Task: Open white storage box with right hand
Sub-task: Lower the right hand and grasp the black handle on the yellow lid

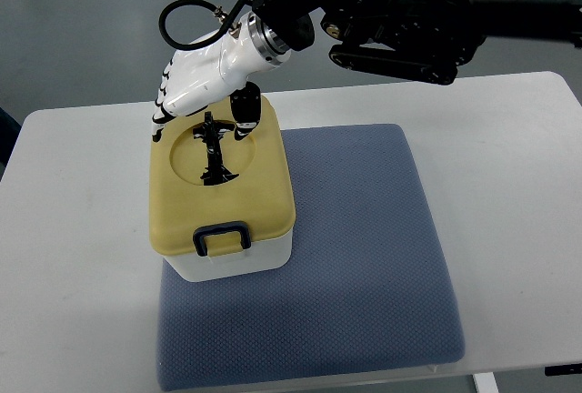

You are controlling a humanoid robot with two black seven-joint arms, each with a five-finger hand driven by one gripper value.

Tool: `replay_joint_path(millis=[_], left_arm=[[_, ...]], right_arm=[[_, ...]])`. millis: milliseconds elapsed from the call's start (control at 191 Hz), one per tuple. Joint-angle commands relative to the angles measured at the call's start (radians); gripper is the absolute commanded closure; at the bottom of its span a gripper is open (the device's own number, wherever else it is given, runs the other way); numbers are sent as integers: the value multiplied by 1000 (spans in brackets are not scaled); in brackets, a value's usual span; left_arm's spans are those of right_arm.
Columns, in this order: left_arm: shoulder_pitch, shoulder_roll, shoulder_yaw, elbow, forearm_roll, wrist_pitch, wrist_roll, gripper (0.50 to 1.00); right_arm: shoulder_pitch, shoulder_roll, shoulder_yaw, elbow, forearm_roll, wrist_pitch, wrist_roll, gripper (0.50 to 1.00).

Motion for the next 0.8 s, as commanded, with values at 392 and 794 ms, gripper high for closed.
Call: replay_joint_path(millis=[392, 794], left_arm=[[0, 0, 0, 0, 0, -1, 0, 500], [0, 0, 0, 0, 0, -1, 0, 500]], right_arm=[[-23, 0, -14, 3, -15, -40, 0, 801], [-40, 0, -21, -3, -19, -40, 0, 848]])
